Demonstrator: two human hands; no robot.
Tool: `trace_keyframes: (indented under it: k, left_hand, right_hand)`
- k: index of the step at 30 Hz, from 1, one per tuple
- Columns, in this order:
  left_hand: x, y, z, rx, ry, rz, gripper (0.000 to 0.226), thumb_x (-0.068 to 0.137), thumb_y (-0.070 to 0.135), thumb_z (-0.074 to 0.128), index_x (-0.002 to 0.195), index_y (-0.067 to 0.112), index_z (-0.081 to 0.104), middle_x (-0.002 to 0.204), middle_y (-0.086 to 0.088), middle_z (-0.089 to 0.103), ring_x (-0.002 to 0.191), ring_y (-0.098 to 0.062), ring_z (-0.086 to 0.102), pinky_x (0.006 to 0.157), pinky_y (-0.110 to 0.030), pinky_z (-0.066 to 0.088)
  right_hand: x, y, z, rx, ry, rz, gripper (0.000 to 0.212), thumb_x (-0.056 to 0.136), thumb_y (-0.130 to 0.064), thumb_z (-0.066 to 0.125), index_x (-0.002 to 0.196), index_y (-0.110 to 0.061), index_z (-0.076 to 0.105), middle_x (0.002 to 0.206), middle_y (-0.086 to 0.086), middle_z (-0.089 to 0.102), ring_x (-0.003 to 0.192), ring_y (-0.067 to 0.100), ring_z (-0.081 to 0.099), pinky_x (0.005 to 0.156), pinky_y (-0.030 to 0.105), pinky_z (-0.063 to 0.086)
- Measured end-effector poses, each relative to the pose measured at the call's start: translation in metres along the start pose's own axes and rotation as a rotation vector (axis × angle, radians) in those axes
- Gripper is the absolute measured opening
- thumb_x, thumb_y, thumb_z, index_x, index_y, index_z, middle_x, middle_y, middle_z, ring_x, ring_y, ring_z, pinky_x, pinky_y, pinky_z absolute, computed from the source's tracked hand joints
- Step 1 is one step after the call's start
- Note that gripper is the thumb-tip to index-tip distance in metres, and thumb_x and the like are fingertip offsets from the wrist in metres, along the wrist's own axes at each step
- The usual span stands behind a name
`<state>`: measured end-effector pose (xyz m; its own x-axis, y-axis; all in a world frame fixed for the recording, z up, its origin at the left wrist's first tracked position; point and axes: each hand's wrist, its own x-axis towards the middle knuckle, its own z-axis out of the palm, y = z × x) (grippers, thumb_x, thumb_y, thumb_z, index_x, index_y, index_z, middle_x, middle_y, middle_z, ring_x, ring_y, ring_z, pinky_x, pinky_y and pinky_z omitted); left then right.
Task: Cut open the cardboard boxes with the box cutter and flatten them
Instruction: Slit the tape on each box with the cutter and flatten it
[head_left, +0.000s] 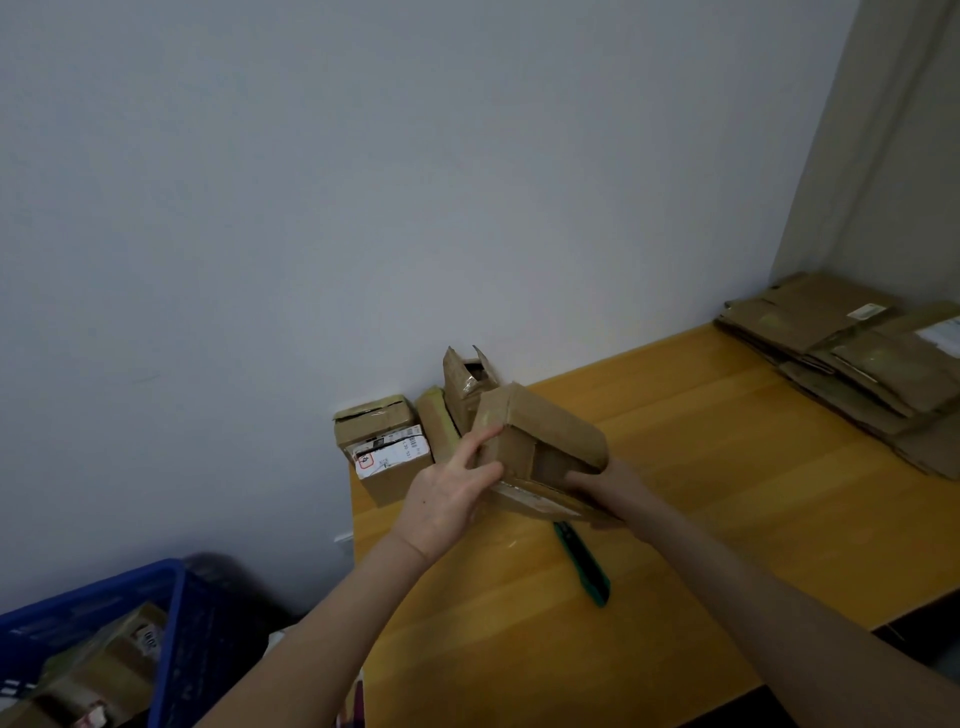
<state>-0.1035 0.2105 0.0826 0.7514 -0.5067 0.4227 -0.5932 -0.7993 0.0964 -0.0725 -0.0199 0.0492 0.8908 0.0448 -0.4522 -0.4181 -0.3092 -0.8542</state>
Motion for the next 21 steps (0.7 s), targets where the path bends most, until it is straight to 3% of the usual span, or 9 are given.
trace_keyframes:
  k: [2, 4, 6, 8, 10, 12, 13, 16, 21]
  left_hand:
    - [-0.003, -0.005, 0.000, -0.036, -0.026, -0.018, 0.009, 0.084, 0.012, 0.062, 0.088, 0.020, 0.064, 0.146, -0.007, 0.045, 0.062, -0.014, 0.062, 0.053, -0.016, 0.045]
    - [-0.005, -0.009, 0.001, -0.118, -0.059, -0.080, 0.021, 0.088, 0.029, 0.049, 0.092, 0.021, 0.068, 0.149, -0.002, 0.040, 0.095, -0.012, 0.064, 0.075, -0.024, 0.054]
    - [-0.002, -0.004, -0.003, -0.335, -0.085, -0.284, 0.037, 0.087, 0.041, 0.039, 0.085, 0.023, 0.071, 0.147, 0.005, 0.042, 0.122, -0.008, 0.047, 0.098, -0.028, 0.044]
    - [0.008, 0.001, -0.009, -0.578, -0.043, -0.547, 0.037, 0.093, 0.036, 0.043, 0.070, 0.023, 0.069, 0.135, 0.007, 0.052, 0.123, -0.006, 0.046, 0.102, -0.029, 0.039]
    - [0.020, 0.003, -0.012, -0.610, 0.030, -0.728, 0.031, 0.095, 0.024, 0.057, 0.065, 0.018, 0.065, 0.115, 0.006, 0.062, 0.114, -0.010, 0.055, 0.091, -0.027, 0.044]
    - [0.028, -0.002, -0.013, -0.600, 0.038, -0.848, 0.017, 0.086, 0.026, 0.071, 0.085, 0.013, 0.061, 0.103, 0.002, 0.061, 0.103, -0.017, 0.061, 0.080, -0.029, 0.050]
    - [0.031, -0.006, -0.014, -0.609, -0.015, -0.894, 0.034, 0.081, 0.030, 0.077, 0.104, 0.012, 0.058, 0.108, -0.001, 0.058, 0.102, -0.020, 0.060, 0.081, -0.033, 0.053]
    - [0.036, -0.016, -0.013, -0.613, -0.215, -0.926, 0.078, 0.079, 0.031, 0.079, 0.144, 0.017, 0.040, 0.133, -0.007, 0.048, 0.119, -0.026, 0.053, 0.092, -0.037, 0.051]
    - [0.034, -0.026, -0.011, -0.659, -0.291, -0.889, 0.072, 0.085, 0.014, 0.072, 0.147, 0.025, 0.038, 0.132, -0.007, 0.057, 0.122, -0.025, 0.053, 0.101, -0.042, 0.047]
  right_hand:
    - [0.002, 0.001, 0.001, 0.000, 0.001, -0.024, 0.048, 0.080, -0.032, 0.070, 0.120, -0.013, 0.053, 0.111, 0.009, 0.063, 0.098, 0.027, 0.063, 0.080, 0.046, 0.058]
    - [0.000, 0.001, 0.000, 0.027, 0.003, -0.029, 0.047, 0.084, -0.027, 0.065, 0.125, -0.017, 0.045, 0.115, 0.007, 0.058, 0.102, 0.029, 0.060, 0.085, 0.049, 0.056]
    - [-0.002, 0.001, 0.001, 0.051, 0.003, -0.042, 0.045, 0.089, -0.023, 0.059, 0.130, -0.019, 0.041, 0.115, 0.007, 0.055, 0.103, 0.030, 0.059, 0.085, 0.048, 0.056]
    - [-0.004, 0.001, 0.004, 0.071, -0.001, -0.067, 0.046, 0.092, -0.020, 0.054, 0.135, -0.019, 0.038, 0.109, 0.005, 0.054, 0.101, 0.029, 0.059, 0.075, 0.041, 0.056]
    - [-0.007, 0.001, 0.007, 0.079, -0.025, -0.083, 0.046, 0.095, -0.017, 0.049, 0.139, -0.019, 0.034, 0.104, 0.002, 0.052, 0.096, 0.024, 0.058, 0.063, 0.030, 0.050]
    - [-0.008, 0.002, 0.009, 0.097, -0.048, -0.091, 0.047, 0.096, -0.015, 0.046, 0.141, -0.019, 0.032, 0.102, 0.000, 0.052, 0.093, 0.021, 0.057, 0.060, 0.026, 0.045]
    - [-0.009, 0.002, 0.010, 0.102, -0.047, -0.099, 0.046, 0.097, -0.014, 0.044, 0.141, -0.019, 0.032, 0.102, 0.000, 0.052, 0.092, 0.020, 0.056, 0.059, 0.025, 0.044]
    - [-0.010, -0.001, 0.011, 0.129, -0.031, -0.090, 0.040, 0.097, -0.012, 0.037, 0.136, -0.020, 0.039, 0.110, 0.005, 0.054, 0.092, 0.019, 0.055, 0.058, 0.026, 0.047]
    - [-0.011, -0.002, 0.013, 0.099, 0.037, -0.098, 0.023, 0.097, -0.007, 0.041, 0.117, -0.013, 0.051, 0.108, 0.009, 0.058, 0.090, 0.020, 0.059, 0.057, 0.026, 0.050]
